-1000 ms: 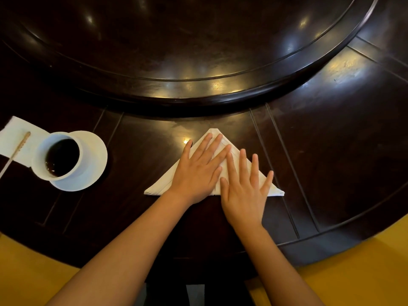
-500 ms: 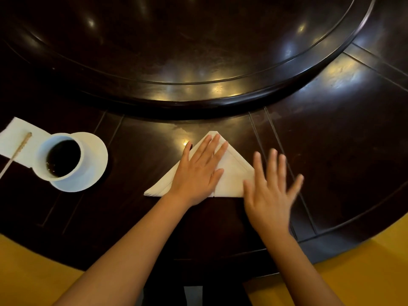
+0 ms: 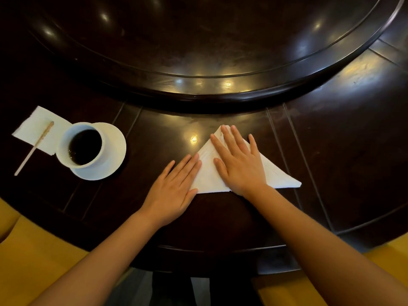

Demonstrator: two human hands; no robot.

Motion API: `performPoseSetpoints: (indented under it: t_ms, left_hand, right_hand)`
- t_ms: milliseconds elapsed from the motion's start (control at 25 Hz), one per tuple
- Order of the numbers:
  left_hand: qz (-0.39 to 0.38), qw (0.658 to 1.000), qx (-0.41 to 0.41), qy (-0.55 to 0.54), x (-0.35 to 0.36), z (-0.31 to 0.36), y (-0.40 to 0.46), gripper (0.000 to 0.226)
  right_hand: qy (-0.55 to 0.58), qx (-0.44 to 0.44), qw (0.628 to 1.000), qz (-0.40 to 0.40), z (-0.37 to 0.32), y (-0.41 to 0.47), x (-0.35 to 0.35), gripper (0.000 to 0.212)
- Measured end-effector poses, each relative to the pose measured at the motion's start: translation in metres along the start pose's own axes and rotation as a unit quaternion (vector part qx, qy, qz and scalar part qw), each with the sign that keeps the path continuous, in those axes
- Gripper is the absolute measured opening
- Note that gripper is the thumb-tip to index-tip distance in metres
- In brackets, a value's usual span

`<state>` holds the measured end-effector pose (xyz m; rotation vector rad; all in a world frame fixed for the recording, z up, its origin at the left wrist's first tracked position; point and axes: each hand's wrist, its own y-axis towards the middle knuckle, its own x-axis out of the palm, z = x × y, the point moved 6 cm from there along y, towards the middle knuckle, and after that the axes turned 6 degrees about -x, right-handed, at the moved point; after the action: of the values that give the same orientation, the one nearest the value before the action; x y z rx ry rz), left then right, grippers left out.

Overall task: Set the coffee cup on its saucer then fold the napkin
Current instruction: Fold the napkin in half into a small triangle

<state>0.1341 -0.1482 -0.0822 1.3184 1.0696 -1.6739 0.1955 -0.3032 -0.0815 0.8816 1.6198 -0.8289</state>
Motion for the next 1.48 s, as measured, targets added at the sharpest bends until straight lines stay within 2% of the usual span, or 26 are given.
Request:
performPoseSetpoints:
  t_ms: [280, 560, 680, 760, 800, 920, 1000, 1080, 1200, 1280, 1360, 1440, 1480]
  left_hand:
    - [-0.008, 0.994, -0.101, -0.032, 0.004, 0.039, -0.043, 0.071]
    - [-0.060, 0.984, -0.158, -0.060, 0.014, 0.100, -0.083, 0.077]
    - [0.001, 0.983, -0.147, -0.113, 0.003, 0.095, -0.078, 0.066]
    - [0.056, 0.984, -0.125, -0.114, -0.009, 0.074, -0.055, 0.061]
    - [0.073, 0.985, -0.126, -0.092, -0.013, 0.060, -0.038, 0.061]
    - [0.043, 0.987, -0.150, -0.039, -0.015, 0.027, 0.011, 0.067]
    - [0.017, 0.987, -0.157, -0.027, -0.006, 0.020, 0.025, 0.069]
    - [0.012, 0.986, -0.163, -0.024, 0.001, 0.019, 0.027, 0.069]
    - [0.017, 0.986, -0.161, -0.026, 0.003, 0.018, 0.028, 0.068]
    - [0.011, 0.987, -0.160, -0.028, 0.001, 0.018, 0.028, 0.069]
    - [-0.010, 0.986, -0.164, -0.027, 0.001, 0.018, 0.028, 0.070]
    - [-0.031, 0.986, -0.159, -0.038, -0.003, 0.020, 0.029, 0.071]
    - [-0.033, 0.984, -0.157, -0.080, -0.008, 0.020, 0.029, 0.071]
  right_hand:
    - [-0.040, -0.180, 0.981, -0.059, -0.010, 0.015, -0.004, 0.054]
    - [-0.065, -0.400, 0.909, -0.091, -0.025, 0.028, -0.001, 0.053]
    - [-0.072, -0.420, 0.900, -0.094, -0.029, 0.029, -0.003, 0.053]
    - [-0.072, -0.384, 0.918, -0.063, -0.028, 0.026, -0.011, 0.054]
    - [-0.063, -0.334, 0.940, -0.030, -0.023, 0.025, -0.018, 0.054]
    - [-0.025, -0.108, 0.992, 0.065, 0.017, 0.011, -0.042, 0.053]
    - [-0.022, -0.005, 0.998, 0.059, 0.046, -0.002, -0.052, 0.049]
    - [-0.039, 0.028, 0.999, 0.014, 0.065, -0.006, -0.060, 0.044]
    - [-0.080, 0.014, 0.996, -0.045, 0.071, 0.003, -0.070, 0.045]
    - [-0.060, 0.018, 0.996, -0.063, 0.074, 0.011, -0.078, 0.039]
    - [0.054, 0.046, 0.995, -0.064, 0.079, 0.013, -0.088, 0.028]
    - [0.194, 0.090, 0.976, -0.045, 0.083, 0.011, -0.096, 0.017]
    - [0.233, 0.103, 0.967, -0.026, 0.083, 0.008, -0.099, 0.015]
